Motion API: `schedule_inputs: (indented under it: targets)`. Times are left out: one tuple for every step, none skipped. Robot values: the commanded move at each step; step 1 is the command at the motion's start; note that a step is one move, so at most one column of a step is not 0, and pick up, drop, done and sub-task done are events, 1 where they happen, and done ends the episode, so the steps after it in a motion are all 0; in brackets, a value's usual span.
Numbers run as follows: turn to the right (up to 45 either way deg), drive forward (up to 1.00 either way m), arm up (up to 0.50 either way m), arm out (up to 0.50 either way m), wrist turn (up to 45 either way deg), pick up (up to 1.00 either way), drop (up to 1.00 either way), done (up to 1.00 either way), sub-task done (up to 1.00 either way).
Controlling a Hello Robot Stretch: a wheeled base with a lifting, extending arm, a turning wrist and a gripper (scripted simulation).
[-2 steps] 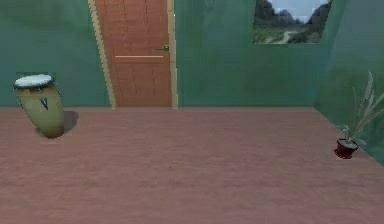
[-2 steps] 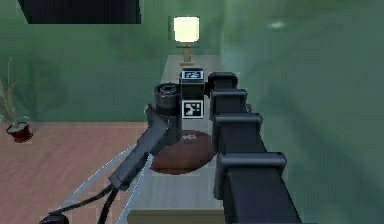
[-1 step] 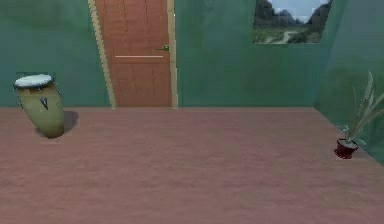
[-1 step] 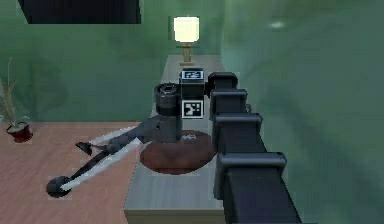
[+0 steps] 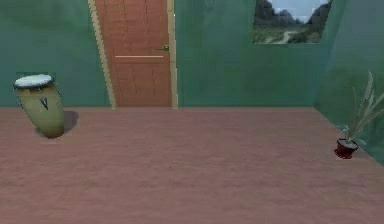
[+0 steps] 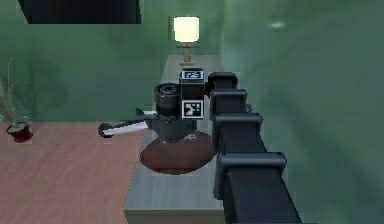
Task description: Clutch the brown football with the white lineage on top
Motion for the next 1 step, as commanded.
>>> schedule_inputs:
  targets:
    - [0.0, 0.00, 0.00, 0.00, 39.0, 0.00, 0.00, 0.00, 0.00]
